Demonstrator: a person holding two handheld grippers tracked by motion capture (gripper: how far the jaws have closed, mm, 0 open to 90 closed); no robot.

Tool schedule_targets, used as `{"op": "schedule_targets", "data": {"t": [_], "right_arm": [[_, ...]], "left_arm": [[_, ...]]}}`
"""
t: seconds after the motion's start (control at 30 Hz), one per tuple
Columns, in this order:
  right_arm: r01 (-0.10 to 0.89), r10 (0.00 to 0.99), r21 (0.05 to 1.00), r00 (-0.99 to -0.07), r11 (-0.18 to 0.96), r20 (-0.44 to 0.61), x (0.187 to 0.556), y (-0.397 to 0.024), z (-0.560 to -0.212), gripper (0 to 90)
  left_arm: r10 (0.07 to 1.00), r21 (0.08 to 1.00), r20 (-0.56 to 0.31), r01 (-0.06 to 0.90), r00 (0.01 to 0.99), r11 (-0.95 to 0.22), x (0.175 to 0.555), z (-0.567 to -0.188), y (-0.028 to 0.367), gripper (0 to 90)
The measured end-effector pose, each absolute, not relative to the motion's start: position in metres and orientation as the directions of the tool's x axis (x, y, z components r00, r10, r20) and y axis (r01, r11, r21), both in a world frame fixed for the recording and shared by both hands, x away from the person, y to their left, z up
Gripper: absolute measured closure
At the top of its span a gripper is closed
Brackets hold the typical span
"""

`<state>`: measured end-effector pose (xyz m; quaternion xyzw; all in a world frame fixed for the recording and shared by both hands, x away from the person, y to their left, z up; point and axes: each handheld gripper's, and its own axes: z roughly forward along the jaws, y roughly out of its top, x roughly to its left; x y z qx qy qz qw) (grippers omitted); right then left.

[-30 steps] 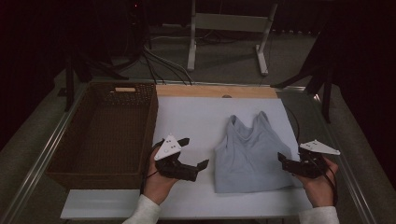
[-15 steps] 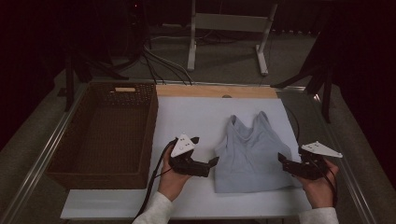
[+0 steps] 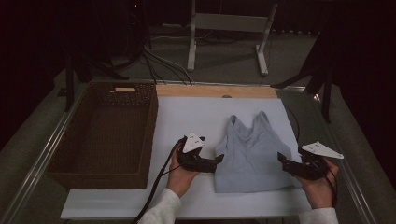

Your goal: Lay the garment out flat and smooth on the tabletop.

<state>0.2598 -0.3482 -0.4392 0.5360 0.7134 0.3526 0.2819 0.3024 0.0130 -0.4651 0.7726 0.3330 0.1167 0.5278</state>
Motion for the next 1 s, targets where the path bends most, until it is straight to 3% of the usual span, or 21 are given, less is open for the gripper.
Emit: {"op": "schedule_targets", "data": {"t": [0.3, 0.63, 1.0], "right_arm": [[0.557, 0.962, 0.811, -0.273, 0.179, -0.024, 0.258, -0.347, -0.437, 18.7], [0.549, 0.959, 0.815, -0.281, 0.185, -0.029, 0.258, -0.346, -0.436, 18.7], [0.54, 0.959, 0.821, -0.281, 0.184, -0.03, 0.256, -0.346, -0.434, 19.1]], "left_arm": [[0.643, 0.858, -0.165, 0.43, 0.748, -0.281, 0.304, -0.476, 0.0, 17.3], [0.643, 0.828, -0.163, 0.459, 0.748, -0.324, 0.304, -0.487, -0.011, 35.9], [0.648, 0.798, -0.164, 0.486, 0.744, -0.356, 0.304, -0.499, -0.018, 37.5]]}}
